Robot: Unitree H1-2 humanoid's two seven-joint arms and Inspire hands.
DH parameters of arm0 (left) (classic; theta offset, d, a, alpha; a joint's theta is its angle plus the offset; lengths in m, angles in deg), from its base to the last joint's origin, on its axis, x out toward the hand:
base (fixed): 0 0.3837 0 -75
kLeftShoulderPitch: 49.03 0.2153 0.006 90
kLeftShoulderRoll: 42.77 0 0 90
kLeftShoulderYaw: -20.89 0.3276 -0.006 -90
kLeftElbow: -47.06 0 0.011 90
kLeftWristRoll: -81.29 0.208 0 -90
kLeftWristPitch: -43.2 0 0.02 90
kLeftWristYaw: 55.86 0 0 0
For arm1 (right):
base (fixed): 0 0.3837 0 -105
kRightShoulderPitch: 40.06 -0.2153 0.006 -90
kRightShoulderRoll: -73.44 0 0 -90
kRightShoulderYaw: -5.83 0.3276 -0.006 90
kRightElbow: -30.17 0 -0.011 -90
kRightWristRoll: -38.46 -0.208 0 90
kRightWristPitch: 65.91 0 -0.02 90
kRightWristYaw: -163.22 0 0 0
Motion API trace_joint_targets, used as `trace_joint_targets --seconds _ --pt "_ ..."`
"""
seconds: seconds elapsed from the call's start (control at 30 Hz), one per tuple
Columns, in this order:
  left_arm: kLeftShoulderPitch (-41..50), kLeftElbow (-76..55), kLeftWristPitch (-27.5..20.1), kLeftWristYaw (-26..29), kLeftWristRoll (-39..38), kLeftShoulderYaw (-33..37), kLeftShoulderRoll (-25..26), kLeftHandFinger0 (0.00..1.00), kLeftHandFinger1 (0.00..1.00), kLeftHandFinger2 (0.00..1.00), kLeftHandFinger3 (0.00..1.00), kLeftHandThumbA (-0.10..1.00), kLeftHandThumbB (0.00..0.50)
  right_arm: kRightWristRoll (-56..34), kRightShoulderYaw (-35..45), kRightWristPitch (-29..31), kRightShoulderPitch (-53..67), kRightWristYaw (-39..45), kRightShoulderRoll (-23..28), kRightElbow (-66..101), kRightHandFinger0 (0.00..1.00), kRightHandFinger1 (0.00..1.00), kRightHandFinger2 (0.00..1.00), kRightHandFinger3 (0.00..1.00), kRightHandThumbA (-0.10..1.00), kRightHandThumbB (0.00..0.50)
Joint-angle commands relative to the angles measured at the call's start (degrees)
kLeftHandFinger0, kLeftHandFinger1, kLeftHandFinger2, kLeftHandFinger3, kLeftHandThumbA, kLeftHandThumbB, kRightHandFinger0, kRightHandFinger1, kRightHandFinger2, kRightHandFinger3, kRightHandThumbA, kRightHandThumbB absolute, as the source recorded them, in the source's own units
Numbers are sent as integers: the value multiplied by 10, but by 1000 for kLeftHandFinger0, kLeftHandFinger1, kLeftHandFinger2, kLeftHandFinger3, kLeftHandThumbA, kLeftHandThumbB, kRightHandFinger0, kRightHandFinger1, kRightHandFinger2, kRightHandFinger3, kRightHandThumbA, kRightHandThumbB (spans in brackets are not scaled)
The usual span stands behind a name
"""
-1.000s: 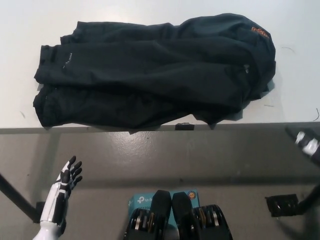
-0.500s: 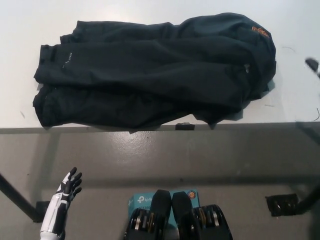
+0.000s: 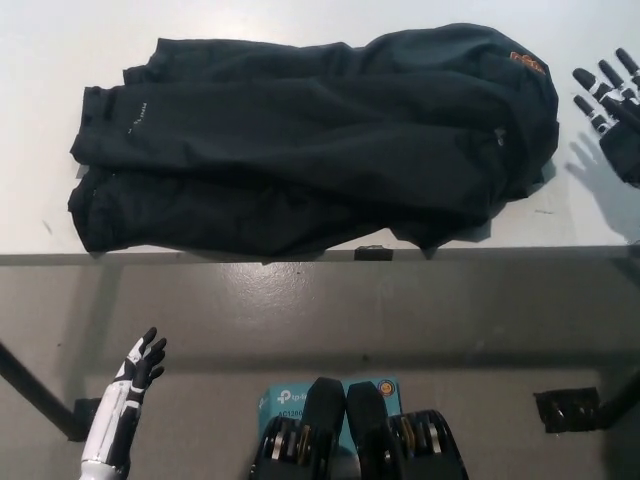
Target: The robot grabs the right edges of the black jacket on the table, and folds it in half
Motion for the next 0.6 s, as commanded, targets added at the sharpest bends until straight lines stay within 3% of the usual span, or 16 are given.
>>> trace_joint_targets --seconds 0.0,0.13,0.23,0.43,0.57 --pt "2 -21 -25 7 13 -1 14 1000 1000 1000 1000 1000 179 -18 3 5 -34 29 2 -27 1000 1000 1000 1000 1000 412" --pt "-1 -17 -27 7 10 -4 12 1000 1000 1000 1000 1000 174 -9 -2 15 -37 32 2 -44 1000 1000 1000 1000 1000 409" --pt "-2 -24 -21 5 8 -6 15 1000 1000 1000 1000 1000 155 22 -29 28 -29 28 1 -57 1000 1000 1000 1000 1000 367" --pt "-3 -23 -18 2 0 -9 13 1000 1000 1000 1000 1000 174 30 -40 39 -22 27 0 -75 1000 1000 1000 1000 1000 341" --pt "-6 -24 -18 2 1 -11 15 1000 1000 1000 1000 1000 183 41 -44 57 -20 33 5 -91 1000 1000 1000 1000 1000 367"
